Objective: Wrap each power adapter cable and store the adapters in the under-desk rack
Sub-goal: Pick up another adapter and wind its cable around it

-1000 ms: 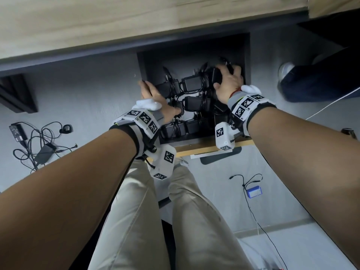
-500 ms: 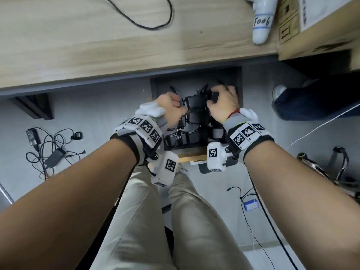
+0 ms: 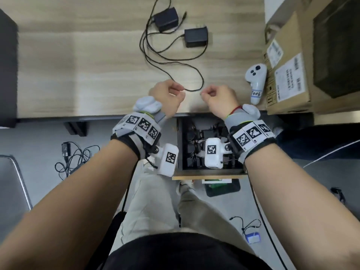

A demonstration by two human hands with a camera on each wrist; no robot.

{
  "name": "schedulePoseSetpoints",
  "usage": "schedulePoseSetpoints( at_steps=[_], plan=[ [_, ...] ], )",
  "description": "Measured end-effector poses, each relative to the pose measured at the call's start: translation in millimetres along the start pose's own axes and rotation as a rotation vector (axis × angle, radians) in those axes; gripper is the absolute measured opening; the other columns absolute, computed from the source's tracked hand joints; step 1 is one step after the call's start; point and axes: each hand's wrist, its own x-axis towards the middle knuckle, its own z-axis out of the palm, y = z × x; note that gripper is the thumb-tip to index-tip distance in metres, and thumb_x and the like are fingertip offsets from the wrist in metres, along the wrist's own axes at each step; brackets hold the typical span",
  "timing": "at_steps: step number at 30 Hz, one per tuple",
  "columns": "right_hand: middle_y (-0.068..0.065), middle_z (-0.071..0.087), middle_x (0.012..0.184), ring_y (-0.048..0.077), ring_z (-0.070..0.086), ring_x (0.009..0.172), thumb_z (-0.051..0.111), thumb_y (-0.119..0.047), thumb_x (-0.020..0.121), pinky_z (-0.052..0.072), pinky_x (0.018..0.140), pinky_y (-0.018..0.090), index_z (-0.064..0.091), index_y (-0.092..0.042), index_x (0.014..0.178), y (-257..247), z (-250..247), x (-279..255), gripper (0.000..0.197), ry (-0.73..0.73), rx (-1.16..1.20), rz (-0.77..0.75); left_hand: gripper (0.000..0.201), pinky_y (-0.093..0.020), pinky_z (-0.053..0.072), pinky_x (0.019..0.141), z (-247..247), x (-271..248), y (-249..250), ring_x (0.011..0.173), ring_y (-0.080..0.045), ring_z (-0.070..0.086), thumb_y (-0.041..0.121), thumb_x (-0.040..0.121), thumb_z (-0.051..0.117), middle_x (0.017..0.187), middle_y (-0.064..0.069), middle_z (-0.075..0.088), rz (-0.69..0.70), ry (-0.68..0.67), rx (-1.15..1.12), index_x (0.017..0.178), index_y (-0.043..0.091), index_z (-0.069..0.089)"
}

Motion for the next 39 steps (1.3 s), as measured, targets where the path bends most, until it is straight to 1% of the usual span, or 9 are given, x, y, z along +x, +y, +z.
schedulePoseSetpoints(
  at_steps=[3, 6, 9, 13, 19, 26, 31, 35, 39],
  plan=[
    [-0.006, 0.069, 0.087, 0.018, 0.065, 0.091, 0.058, -0.024, 0.086, 0.050, 0.084, 0.027, 0.067, -0.027, 0.087, -32, 3, 24, 0.009, -0.038, 0.010, -0.013, 0.012, -0.023, 0.054, 0.072, -24, 19, -4, 0.073, -0.002, 0.063, 0.032, 0.082, 0.067, 0.079, 0.018, 0.066, -0.040, 0.031, -0.022, 0.094, 0.031, 0.069],
    [-0.003, 0.064, 0.107, 0.019, 0.062, 0.104, 0.059, -0.022, 0.087, 0.046, 0.089, 0.027, 0.065, -0.024, 0.110, -69, 9, 54, 0.024, -0.036, -0.028, -0.022, 0.029, -0.028, 0.049, 0.083, -55, 46, -13, 0.096, -0.012, 0.063, 0.037, 0.084, 0.066, 0.111, 0.013, 0.065, -0.085, -0.006, 0.037, 0.112, 0.032, 0.065],
    [0.008, 0.045, 0.139, 0.026, 0.059, 0.111, 0.059, -0.020, 0.088, 0.044, 0.093, 0.028, 0.052, -0.021, 0.132, -85, 17, 84, 0.045, -0.007, -0.094, -0.008, 0.053, -0.026, 0.039, 0.085, -74, 67, -28, 0.109, -0.017, 0.055, 0.036, 0.089, 0.064, 0.132, 0.007, 0.050, -0.109, -0.056, 0.154, 0.139, 0.027, 0.051],
    [0.011, 0.014, 0.156, 0.035, 0.049, 0.125, 0.058, -0.026, 0.088, 0.038, 0.108, 0.035, 0.035, -0.024, 0.145, -114, 28, 130, 0.062, 0.041, -0.188, 0.137, 0.075, -0.044, 0.028, 0.115, -100, 109, -57, 0.146, -0.032, 0.023, 0.046, 0.086, 0.062, 0.163, -0.005, 0.012, -0.174, -0.146, 0.403, 0.151, 0.036, 0.028],
    [0.009, -0.004, 0.161, 0.041, 0.023, 0.141, 0.055, -0.029, 0.086, 0.026, 0.116, 0.047, 0.024, -0.040, 0.149, -134, 35, 175, 0.072, 0.091, -0.301, 0.298, 0.080, -0.048, 0.023, 0.117, -121, 152, -78, 0.148, -0.036, 0.007, 0.054, 0.085, 0.058, 0.164, -0.002, 0.000, -0.135, -0.266, 0.635, 0.153, 0.042, 0.017],
    [0.015, 0.031, 0.135, 0.043, 0.046, 0.114, 0.056, -0.045, 0.081, 0.041, 0.102, 0.048, 0.044, -0.040, 0.122, -139, 52, 178, 0.043, 0.019, -0.428, 0.393, 0.068, -0.042, 0.033, 0.104, -136, 160, -89, 0.136, -0.035, 0.025, 0.047, 0.085, 0.058, 0.153, -0.005, 0.021, 0.029, -0.363, 0.773, 0.147, 0.034, 0.031],
    [0.013, 0.035, 0.131, 0.038, 0.040, 0.116, 0.065, -0.035, 0.082, 0.036, 0.096, 0.040, 0.050, -0.038, 0.119, -139, 60, 158, 0.041, 0.081, -0.324, 0.352, 0.071, -0.045, 0.025, 0.116, -144, 171, -99, 0.144, -0.034, 0.021, 0.052, 0.083, 0.060, 0.160, -0.002, 0.019, -0.029, -0.387, 0.657, 0.148, 0.035, 0.034],
    [0.012, 0.036, 0.128, 0.034, 0.035, 0.117, 0.065, -0.024, 0.080, 0.028, 0.093, 0.027, 0.056, -0.036, 0.117, -161, 49, 130, 0.040, 0.184, -0.159, 0.176, 0.059, -0.038, 0.044, 0.099, -157, 172, -75, 0.119, -0.028, 0.055, 0.041, 0.084, 0.068, 0.135, -0.007, 0.055, -0.029, -0.250, 0.297, 0.137, 0.019, 0.051],
    [0.010, 0.036, 0.131, 0.034, 0.033, 0.120, 0.069, -0.022, 0.074, 0.025, 0.096, 0.024, 0.055, -0.036, 0.120, -203, 26, 93, 0.050, 0.200, -0.108, -0.021, 0.037, -0.032, 0.049, 0.087, -183, 154, -32, 0.098, -0.017, 0.061, 0.039, 0.086, 0.069, 0.108, 0.004, 0.065, 0.081, -0.048, 0.018, 0.117, 0.020, 0.062]
  ],
)
